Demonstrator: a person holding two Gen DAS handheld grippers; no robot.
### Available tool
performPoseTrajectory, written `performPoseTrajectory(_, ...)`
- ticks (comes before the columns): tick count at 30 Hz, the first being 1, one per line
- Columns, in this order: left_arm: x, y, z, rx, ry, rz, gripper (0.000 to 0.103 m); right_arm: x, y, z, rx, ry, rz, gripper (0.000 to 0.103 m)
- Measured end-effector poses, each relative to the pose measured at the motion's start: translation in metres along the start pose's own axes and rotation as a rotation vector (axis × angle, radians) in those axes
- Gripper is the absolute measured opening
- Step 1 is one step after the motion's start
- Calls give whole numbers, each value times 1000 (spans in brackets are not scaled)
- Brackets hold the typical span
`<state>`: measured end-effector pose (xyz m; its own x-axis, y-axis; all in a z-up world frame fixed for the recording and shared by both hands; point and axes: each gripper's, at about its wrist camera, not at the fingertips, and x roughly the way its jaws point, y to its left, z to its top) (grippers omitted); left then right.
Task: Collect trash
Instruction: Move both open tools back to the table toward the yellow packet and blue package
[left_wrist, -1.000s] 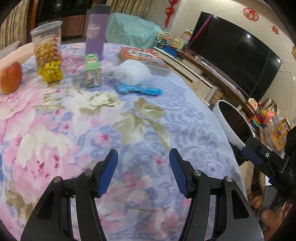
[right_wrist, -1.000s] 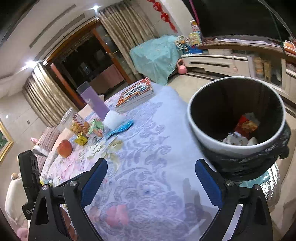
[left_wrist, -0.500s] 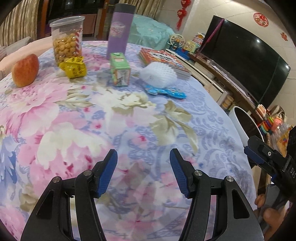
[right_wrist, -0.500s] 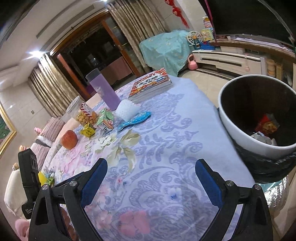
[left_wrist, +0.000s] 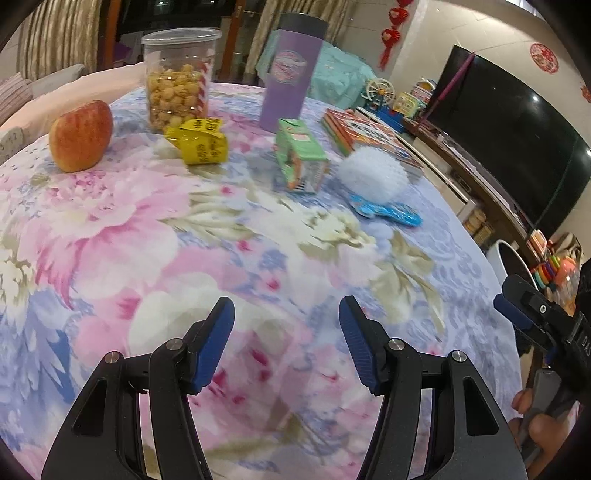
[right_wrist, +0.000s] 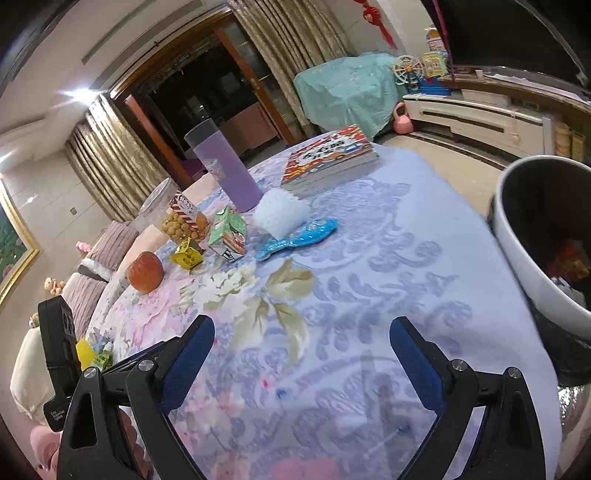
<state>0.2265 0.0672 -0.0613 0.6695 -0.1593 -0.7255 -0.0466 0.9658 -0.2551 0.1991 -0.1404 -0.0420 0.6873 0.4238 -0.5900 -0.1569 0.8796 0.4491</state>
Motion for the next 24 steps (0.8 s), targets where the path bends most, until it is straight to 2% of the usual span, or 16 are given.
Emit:
performPoseTrajectory(14, 17, 36, 40, -18, -35, 69, 60, 48, 9, 30, -15, 29, 15, 97)
performPoseTrajectory(20, 31, 50, 64, -35, -49, 98, 65, 67, 8, 41, -24, 34, 7, 97)
performPoseTrajectory(24, 40, 57, 81, -39, -68, 131, 72, 83, 7, 44, -37, 57, -16, 97)
